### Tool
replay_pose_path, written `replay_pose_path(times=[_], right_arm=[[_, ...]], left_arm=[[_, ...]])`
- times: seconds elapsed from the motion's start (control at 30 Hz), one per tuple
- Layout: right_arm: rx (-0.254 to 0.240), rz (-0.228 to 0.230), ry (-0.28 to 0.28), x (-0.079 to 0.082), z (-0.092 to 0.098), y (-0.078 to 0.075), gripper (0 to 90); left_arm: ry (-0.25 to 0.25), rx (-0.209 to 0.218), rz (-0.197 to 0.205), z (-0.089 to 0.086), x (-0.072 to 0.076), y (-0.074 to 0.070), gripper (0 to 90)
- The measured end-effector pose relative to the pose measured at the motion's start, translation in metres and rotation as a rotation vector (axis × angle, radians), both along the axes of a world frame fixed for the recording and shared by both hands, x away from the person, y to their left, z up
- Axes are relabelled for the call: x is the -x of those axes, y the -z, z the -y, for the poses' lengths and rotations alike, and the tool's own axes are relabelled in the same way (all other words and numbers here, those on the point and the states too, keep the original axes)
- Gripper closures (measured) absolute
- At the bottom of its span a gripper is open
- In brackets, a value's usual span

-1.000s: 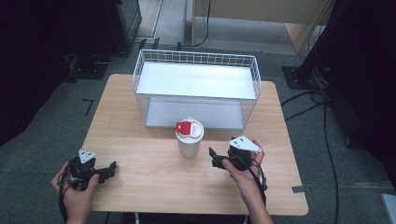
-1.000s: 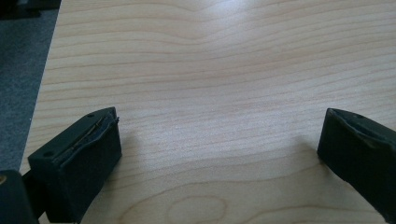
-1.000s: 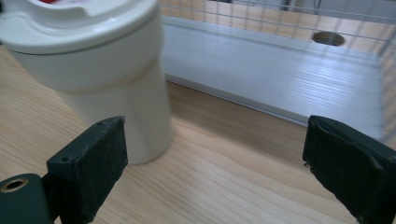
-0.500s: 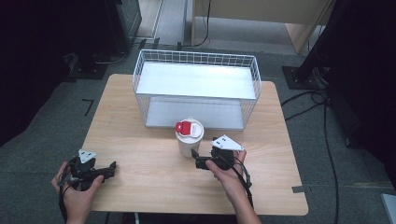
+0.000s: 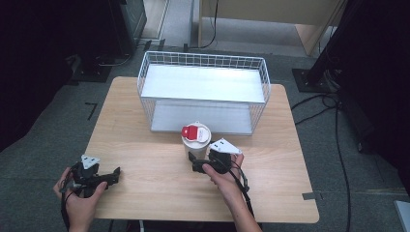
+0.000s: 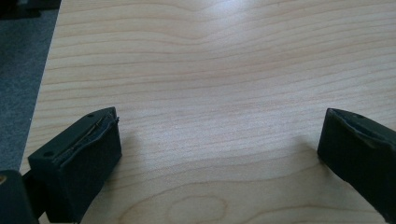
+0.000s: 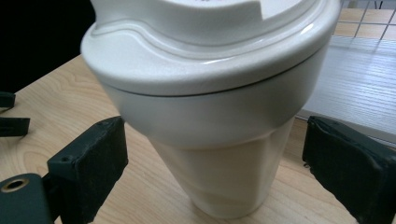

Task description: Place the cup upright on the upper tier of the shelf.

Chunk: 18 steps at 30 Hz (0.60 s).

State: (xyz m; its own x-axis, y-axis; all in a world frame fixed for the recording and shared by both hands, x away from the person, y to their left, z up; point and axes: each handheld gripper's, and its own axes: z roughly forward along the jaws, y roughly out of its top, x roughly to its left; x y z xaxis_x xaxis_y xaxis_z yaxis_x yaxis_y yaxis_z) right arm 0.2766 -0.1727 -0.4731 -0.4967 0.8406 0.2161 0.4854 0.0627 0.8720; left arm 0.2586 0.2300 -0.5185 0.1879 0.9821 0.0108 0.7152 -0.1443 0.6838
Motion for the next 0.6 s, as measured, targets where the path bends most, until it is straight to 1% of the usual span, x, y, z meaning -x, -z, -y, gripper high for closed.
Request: replay_pose_path(times=[0.03, 0.13, 0.37, 0.43, 0.6], right_arm=[[0.002, 0.000, 0.009, -0.003, -0.002, 0.002, 6.8], [-0.004, 0.005, 0.015, -0.006, -0.003, 0.004, 6.7], [-0.012, 0.031, 0.024, -0.009, -0.009, 0.009, 6.8], [-0.009, 0.056, 0.033, -0.010, -0.011, 0.011, 7.1], [-0.016, 0.062, 0.042, -0.012, -0.014, 0.014, 7.2]], left_arm=[[0.000, 0.000, 0.000, 0.000, 0.000, 0.000, 0.0], [0.000, 0.000, 0.000, 0.000, 0.000, 0.000, 0.0], [0.000, 0.000, 0.000, 0.000, 0.000, 0.000, 0.0], [0.000, 0.000, 0.000, 0.000, 0.000, 0.000, 0.0], [0.000, 0.000, 0.000, 0.000, 0.000, 0.000, 0.0]])
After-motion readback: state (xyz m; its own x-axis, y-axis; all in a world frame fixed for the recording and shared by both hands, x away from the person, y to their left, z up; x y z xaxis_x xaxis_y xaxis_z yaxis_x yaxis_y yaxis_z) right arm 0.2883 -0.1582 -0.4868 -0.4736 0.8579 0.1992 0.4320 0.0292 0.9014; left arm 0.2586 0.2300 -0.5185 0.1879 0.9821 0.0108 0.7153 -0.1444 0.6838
